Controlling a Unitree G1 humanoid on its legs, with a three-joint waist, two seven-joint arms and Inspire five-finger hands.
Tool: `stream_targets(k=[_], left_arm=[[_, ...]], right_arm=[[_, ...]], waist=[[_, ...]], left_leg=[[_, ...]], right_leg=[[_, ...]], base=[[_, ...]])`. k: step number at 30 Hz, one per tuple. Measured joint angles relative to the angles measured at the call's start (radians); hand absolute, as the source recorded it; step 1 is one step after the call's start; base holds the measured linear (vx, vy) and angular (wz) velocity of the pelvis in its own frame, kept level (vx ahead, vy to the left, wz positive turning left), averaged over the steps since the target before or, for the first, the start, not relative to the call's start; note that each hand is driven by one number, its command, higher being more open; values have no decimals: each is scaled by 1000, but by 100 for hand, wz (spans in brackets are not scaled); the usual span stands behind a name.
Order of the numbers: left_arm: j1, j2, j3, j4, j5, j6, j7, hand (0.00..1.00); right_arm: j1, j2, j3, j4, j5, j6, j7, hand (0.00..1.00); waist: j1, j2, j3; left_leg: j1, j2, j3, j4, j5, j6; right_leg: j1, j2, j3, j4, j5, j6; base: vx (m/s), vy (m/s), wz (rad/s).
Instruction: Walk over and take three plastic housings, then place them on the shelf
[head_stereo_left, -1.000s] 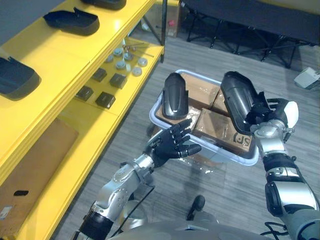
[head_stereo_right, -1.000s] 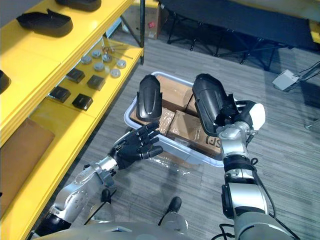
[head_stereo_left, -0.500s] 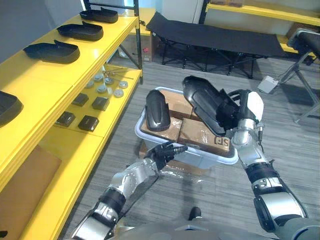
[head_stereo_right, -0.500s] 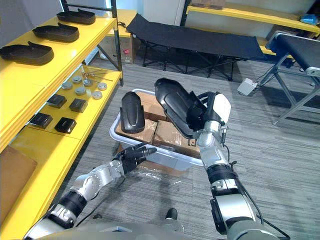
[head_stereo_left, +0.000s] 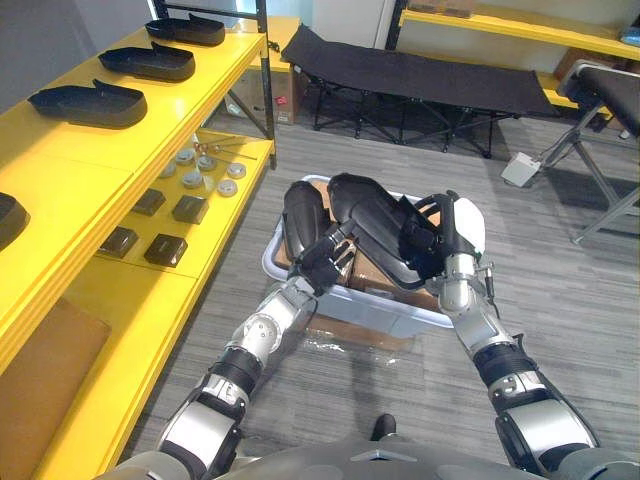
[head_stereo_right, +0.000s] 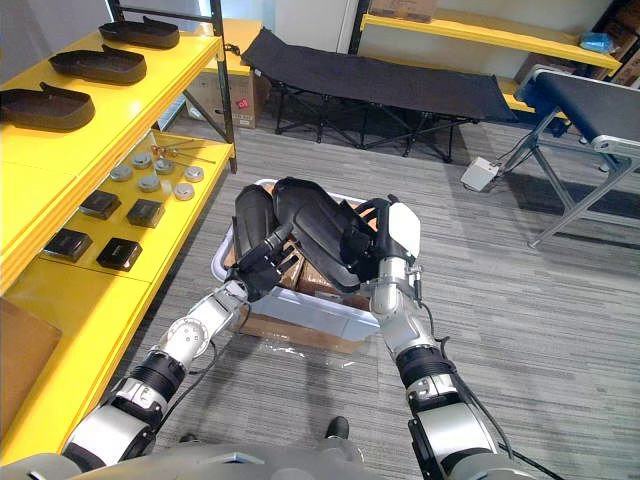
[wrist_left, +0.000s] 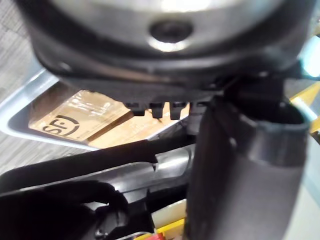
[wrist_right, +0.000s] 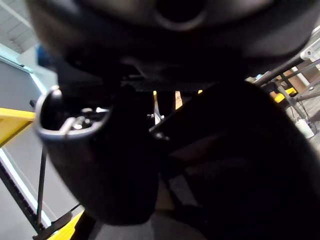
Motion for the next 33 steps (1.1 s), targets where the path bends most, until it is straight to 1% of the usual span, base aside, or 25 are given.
stream_targets(k=[3, 6, 8, 10, 13, 15, 17, 22, 24, 26, 28, 31, 33], left_arm=[[0, 0, -1, 6, 1, 6, 2, 100], [0, 0, -14, 7, 3, 38, 4, 100], [0, -1, -53, 8, 6, 64, 5, 100], [0, -21, -91, 30, 11, 90, 5, 100], [1, -58, -103, 78, 15, 99, 11, 100], [2, -64, -120, 83, 15, 100, 13, 100], [3, -65, -122, 84, 15, 98, 23, 100], [3, -68, -123, 102, 12, 66, 42, 100], [4, -69, -122, 112, 8, 51, 50, 100], [5, -74, -115, 125, -3, 19, 59, 100], [12, -68, -108, 130, -22, 7, 60, 100], [26, -68, -108, 166, -35, -1, 60, 100], [44, -66, -108, 175, -39, -2, 60, 100]], right_arm=[[0, 0, 10, 1, 0, -4, -6, 0], [0, 2, 30, 1, 2, -6, -22, 0], [-2, 19, 55, 1, 2, -12, -22, 0], [-6, 44, 87, 1, 3, -21, -21, 0], [-35, 71, 128, -1, 7, -44, -10, 0], [-38, 72, 139, -18, 10, -60, 0, 0], [-40, 72, 153, -31, 9, -72, 6, 0], [-39, 72, 165, -32, 22, -77, 13, 0], [-34, 72, 165, -32, 24, -93, 17, 0], [-14, 72, 165, -32, 29, -117, 26, 0], [15, 80, 164, -32, 36, -140, 25, 0], [45, 108, 165, -32, 40, -141, 25, 0], [73, 117, 168, -32, 40, -141, 24, 0]], waist=[[1, 0, 0], [3, 0, -3], [1, 0, -12], [1, 0, -23], [2, 0, -25], [3, 0, -25], [4, 0, -26], [0, 1, -26], [-2, 1, -26], [-6, 2, -26], [-10, 2, -26], [-24, 2, -26], [-26, 2, -26]], left_leg=[[0, 0, -5, 3, 0, 1], [0, 0, -9, 5, -1, 2], [0, 1, -9, 6, -2, 3], [0, 1, -9, 7, -4, 5], [-1, 2, -8, 17, -11, 6], [-1, 2, -9, 17, -12, 6], [0, 2, -9, 18, -13, 6], [3, 2, -2, 17, -14, 5], [3, 2, 3, 17, -15, 5], [3, 1, 5, 17, -14, 1], [3, 1, 5, 17, -14, 0], [3, 1, 5, 17, -14, -1], [3, 1, 5, 17, -14, -1]], right_leg=[[4, 0, -4, 0, 0, 0], [8, 0, -7, 0, 0, 0], [8, 0, -7, 0, 0, 0], [8, 0, -7, 0, 0, 0], [8, 0, -4, -1, 0, -1], [8, 0, -4, -1, 1, -1], [8, 0, -4, -1, 1, -1], [6, 0, 1, -1, 1, -1], [2, 0, 4, -1, 1, -2], [1, 0, 5, -2, 1, -2], [1, 0, 4, -7, 1, -2], [1, 0, 2, -7, 2, -2], [1, 0, 1, -7, 2, -1]], base=[[-10, 7, 2], [-5, 4, 1], [0, 0, 0], [0, 0, 0], [-8, 9, -2], [0, 0, 0], [0, 0, 0], [1, 5, -2], [5, 12, -7], [2, 3, -2], [0, 0, 0], [0, 0, 0], [0, 0, 0]])
